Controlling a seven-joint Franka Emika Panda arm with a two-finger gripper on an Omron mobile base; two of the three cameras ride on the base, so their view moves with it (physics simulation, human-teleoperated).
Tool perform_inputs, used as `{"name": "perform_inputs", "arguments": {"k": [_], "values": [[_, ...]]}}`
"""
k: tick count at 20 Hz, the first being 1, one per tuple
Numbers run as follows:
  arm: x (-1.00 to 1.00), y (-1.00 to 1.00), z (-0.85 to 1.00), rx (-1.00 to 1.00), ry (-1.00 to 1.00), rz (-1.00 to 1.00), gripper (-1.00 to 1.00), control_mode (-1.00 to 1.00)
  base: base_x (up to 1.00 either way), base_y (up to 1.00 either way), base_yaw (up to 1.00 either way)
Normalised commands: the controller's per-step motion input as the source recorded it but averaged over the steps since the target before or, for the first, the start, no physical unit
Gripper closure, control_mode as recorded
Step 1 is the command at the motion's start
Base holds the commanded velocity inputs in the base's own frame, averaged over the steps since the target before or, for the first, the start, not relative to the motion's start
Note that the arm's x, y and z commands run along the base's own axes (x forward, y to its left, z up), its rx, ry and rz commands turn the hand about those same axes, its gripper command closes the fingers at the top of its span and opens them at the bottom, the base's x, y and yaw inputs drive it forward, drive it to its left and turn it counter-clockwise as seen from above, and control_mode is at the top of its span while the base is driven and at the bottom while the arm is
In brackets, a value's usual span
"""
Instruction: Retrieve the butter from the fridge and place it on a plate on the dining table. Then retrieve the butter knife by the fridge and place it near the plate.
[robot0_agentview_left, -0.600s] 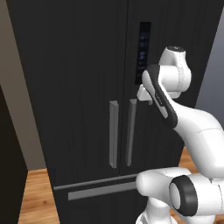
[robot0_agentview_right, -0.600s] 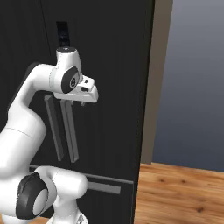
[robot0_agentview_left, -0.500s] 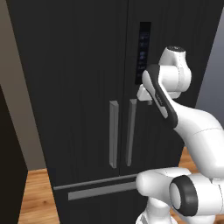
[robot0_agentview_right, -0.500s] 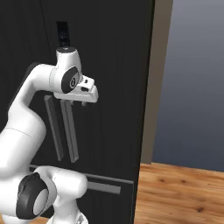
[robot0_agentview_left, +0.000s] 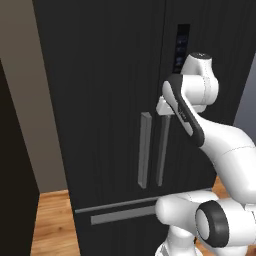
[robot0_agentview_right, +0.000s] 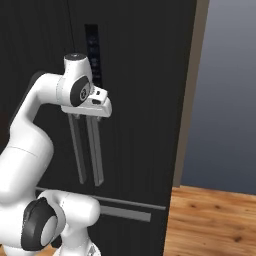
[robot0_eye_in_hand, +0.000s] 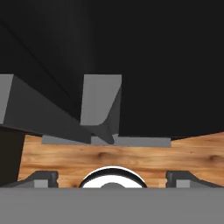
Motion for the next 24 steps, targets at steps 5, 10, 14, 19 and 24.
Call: {"name": "perform_inputs", "arguments": {"k": [5,10,14,19,24], "values": [[0.0,0.0,0.0,0.0,0.0,0.0,-1.0,1.0,-0.28,0.0,0.0],[0.0,0.0,0.0,0.0,0.0,0.0,-1.0,1.0,-0.47,0.0,0.0],[0.0,0.0,0.0,0.0,0.0,0.0,-1.0,1.0,-0.6,0.0,0.0],[0.0,0.0,0.0,0.0,0.0,0.0,-1.0,1.0,-0.52,0.0,0.0],[0.0,0.0,0.0,0.0,0.0,0.0,-1.0,1.0,-0.39,0.0,0.0]]}}
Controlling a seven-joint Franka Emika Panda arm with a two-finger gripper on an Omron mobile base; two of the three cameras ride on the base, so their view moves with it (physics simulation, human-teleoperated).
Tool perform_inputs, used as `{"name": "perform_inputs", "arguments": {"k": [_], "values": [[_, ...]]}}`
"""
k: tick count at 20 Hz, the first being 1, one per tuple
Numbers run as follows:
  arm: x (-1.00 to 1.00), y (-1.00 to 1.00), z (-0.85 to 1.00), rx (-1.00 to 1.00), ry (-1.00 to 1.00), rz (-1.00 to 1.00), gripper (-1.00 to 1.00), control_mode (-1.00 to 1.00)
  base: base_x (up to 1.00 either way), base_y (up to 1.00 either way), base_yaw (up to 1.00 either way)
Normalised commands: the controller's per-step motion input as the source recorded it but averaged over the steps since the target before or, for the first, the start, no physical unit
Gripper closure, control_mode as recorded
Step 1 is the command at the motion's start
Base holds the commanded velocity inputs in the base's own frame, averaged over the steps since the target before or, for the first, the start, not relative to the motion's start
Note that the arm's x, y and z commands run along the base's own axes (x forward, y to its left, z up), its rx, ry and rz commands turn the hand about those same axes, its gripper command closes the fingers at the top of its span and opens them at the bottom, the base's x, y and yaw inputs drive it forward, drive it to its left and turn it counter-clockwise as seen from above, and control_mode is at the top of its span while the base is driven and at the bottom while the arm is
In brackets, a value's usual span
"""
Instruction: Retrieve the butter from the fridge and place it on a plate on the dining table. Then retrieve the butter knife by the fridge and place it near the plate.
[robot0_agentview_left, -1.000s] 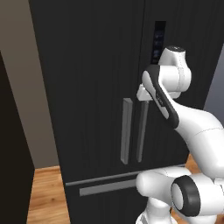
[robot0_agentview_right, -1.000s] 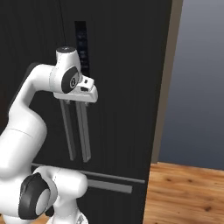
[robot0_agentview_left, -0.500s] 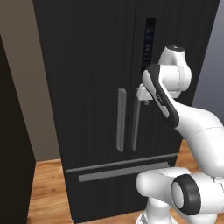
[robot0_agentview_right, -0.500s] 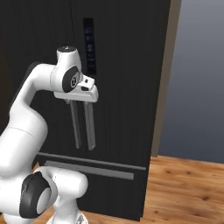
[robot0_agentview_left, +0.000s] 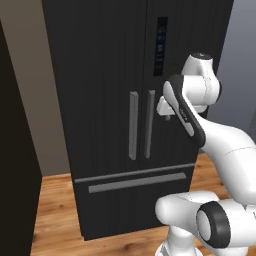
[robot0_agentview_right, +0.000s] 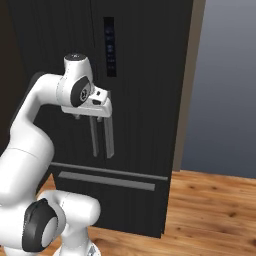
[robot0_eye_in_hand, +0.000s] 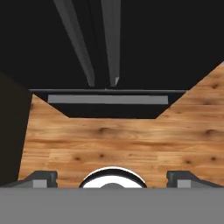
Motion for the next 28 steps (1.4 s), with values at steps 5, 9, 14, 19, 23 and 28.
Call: {"name": "perform_inputs", "arguments": {"k": [5,9,14,19,23,28], "values": [[0.05,0.0,-0.06,0.0,0.0,0.0,-1.0,-1.0,0.03,0.01,0.0],[0.25,0.12,-0.34,0.0,-0.08,-0.06,-1.0,-1.0,0.0,0.0,0.0],[0.86,0.32,-0.46,0.0,-0.15,-0.05,-1.0,-1.0,0.0,0.0,0.0],[0.82,0.08,-0.21,0.0,-0.13,0.02,-1.0,-1.0,0.0,0.0,0.0],[0.59,-0.42,-0.21,0.0,-0.01,0.05,-1.0,-1.0,0.0,0.0,0.0],[0.36,-0.2,-0.08,-0.01,0.0,0.0,-1.0,-1.0,0.0,0.0,0.0]]}}
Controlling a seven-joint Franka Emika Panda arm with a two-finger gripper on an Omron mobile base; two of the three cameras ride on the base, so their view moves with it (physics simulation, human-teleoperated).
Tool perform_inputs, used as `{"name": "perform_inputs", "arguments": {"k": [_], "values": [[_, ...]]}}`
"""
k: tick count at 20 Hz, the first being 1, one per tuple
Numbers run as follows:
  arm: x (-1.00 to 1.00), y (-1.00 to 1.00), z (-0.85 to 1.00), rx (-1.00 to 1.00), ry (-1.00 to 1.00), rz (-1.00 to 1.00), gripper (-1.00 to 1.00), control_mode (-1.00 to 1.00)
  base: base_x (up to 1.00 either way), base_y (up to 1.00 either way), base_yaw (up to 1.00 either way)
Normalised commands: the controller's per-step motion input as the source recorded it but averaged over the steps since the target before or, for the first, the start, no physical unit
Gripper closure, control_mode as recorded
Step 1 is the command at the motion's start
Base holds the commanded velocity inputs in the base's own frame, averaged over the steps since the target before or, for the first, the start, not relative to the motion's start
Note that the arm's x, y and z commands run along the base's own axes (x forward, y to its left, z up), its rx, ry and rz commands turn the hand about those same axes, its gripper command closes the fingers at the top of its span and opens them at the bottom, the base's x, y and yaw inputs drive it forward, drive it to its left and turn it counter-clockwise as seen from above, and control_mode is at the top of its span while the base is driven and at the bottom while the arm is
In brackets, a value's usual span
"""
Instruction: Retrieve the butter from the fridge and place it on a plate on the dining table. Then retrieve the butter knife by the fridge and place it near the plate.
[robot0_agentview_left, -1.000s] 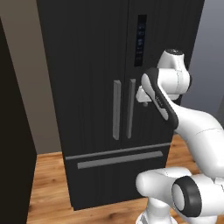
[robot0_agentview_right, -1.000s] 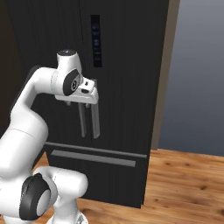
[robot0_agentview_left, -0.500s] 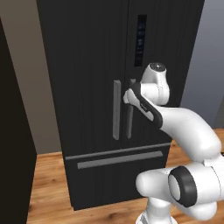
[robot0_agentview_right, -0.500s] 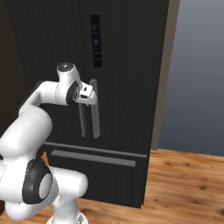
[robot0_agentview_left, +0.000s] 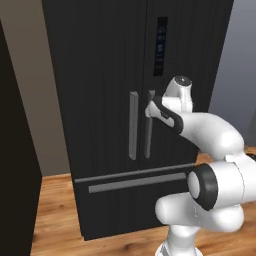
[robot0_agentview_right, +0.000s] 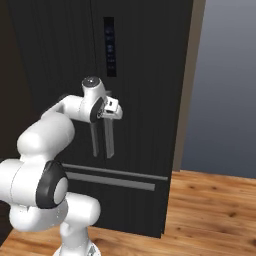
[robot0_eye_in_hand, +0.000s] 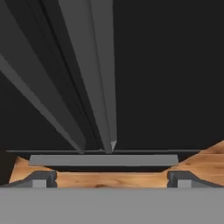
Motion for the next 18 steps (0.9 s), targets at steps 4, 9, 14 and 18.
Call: {"name": "perform_inputs", "arguments": {"k": [4,9,14,18], "values": [[0.46,0.02,-0.02,0.0,0.0,0.0,-1.0,-1.0,0.0,0.0,0.0],[0.56,0.08,-0.05,0.0,-0.04,0.0,-1.0,-1.0,0.0,0.0,0.0],[0.55,0.2,-0.05,0.0,-0.04,0.0,-1.0,-1.0,0.0,0.0,0.0],[0.47,0.14,-0.12,0.0,-0.03,0.0,-1.0,-1.0,0.0,0.0,0.0]]}}
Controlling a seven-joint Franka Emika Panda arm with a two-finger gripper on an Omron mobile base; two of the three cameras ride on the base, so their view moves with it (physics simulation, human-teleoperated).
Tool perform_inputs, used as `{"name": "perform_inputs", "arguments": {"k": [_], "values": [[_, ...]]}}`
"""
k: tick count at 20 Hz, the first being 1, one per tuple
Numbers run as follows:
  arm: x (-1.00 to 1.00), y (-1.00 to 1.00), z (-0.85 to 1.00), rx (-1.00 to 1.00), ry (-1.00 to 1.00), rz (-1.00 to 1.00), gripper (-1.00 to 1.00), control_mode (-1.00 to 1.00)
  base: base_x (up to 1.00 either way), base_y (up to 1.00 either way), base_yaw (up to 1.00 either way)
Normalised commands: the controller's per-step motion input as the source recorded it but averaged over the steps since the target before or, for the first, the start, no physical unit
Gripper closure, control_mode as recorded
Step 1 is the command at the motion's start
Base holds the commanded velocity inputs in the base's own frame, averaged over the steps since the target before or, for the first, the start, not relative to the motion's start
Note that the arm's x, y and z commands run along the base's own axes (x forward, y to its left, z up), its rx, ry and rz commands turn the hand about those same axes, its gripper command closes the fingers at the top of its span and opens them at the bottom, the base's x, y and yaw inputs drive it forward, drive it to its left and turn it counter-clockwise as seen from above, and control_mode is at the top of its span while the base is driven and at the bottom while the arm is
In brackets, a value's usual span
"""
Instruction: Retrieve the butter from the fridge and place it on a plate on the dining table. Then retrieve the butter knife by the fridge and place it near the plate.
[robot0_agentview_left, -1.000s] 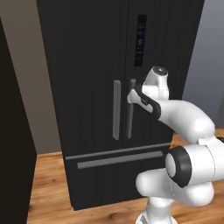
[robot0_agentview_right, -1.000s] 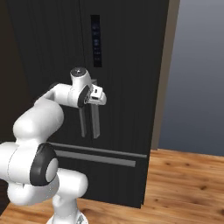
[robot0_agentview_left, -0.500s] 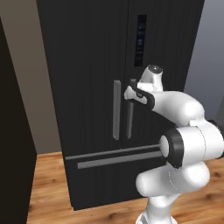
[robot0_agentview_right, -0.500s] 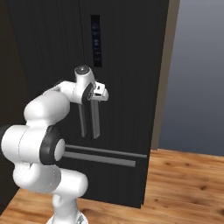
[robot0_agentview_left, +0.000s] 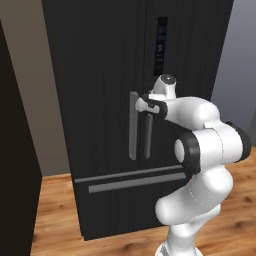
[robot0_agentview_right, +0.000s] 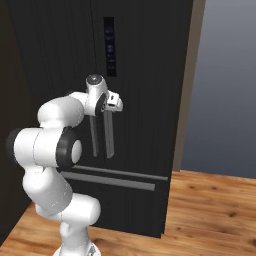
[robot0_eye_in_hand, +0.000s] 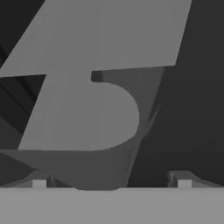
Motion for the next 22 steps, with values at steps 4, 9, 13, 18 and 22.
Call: {"name": "perform_inputs", "arguments": {"k": [4,9,13,18,22], "values": [[0.45,0.01,-0.12,0.0,-0.05,0.0,-1.0,-1.0,0.0,0.0,0.0],[0.34,-0.03,-0.24,-0.02,-0.04,0.0,-1.0,-1.0,0.0,0.0,0.0],[0.35,0.0,-0.48,-0.05,-0.17,0.0,-1.0,-1.0,0.0,0.0,0.0],[0.41,0.0,-0.55,0.0,-0.21,0.0,-1.0,-1.0,0.0,0.0,0.0],[0.29,0.0,-0.22,0.02,-0.07,0.0,1.0,-1.0,0.0,0.0,0.0]]}}
